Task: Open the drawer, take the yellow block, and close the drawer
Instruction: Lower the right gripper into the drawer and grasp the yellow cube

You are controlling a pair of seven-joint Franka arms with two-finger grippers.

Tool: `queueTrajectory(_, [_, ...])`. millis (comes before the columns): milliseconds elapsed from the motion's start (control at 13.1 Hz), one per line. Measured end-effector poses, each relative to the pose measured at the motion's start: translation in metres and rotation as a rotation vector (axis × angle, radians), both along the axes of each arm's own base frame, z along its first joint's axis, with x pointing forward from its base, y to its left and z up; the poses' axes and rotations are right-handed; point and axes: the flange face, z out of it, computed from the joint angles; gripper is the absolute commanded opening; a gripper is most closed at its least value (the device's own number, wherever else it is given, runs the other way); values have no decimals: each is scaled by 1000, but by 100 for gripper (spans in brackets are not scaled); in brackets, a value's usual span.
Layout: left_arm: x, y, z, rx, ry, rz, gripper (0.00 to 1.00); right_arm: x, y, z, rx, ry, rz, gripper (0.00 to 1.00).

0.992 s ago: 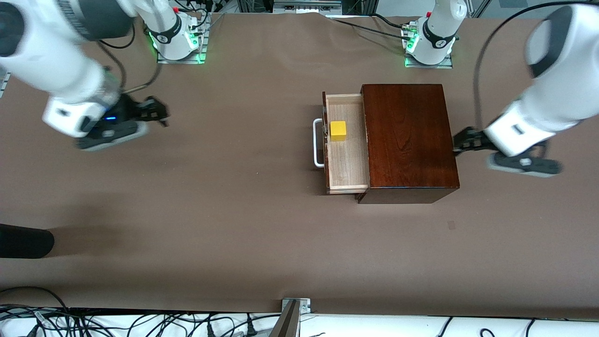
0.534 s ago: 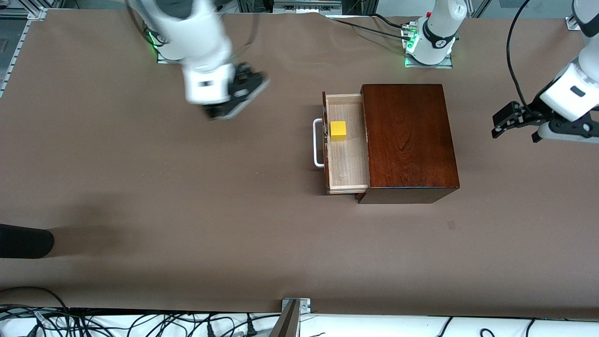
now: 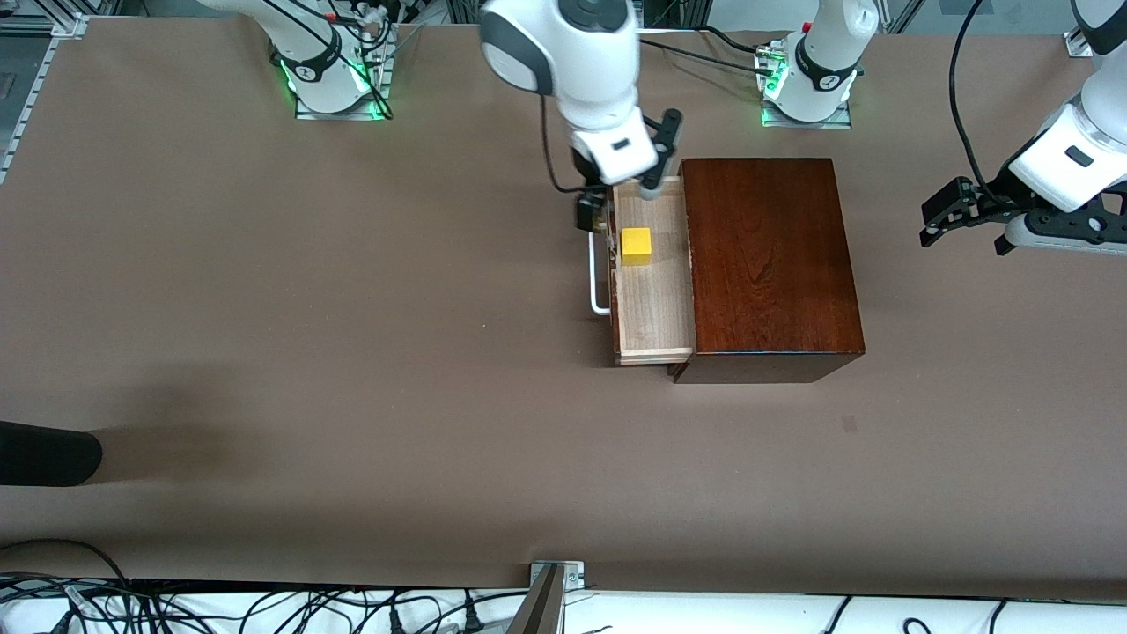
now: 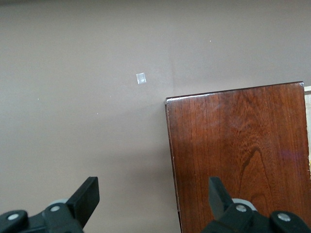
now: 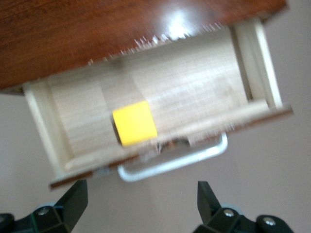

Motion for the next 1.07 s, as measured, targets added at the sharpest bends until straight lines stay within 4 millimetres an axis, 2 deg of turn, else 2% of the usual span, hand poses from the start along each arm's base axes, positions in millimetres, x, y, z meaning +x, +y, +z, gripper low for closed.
queueTrajectory(76, [0,0,0,0,2,0,100,-1,13,-15,-10,-24,37,100])
queueTrajectory(229, [0,0,0,0,3,0,100,3,24,-37,-26,-39,100,100])
queueTrajectory(686, [-3,-1,-2,1,24,-1,100,14,30,-84,-44,-45,244,100])
queueTrajectory(1068, [-3,-1,-1,1,23,-2,100,14,31,-98,-54,-35,255,100])
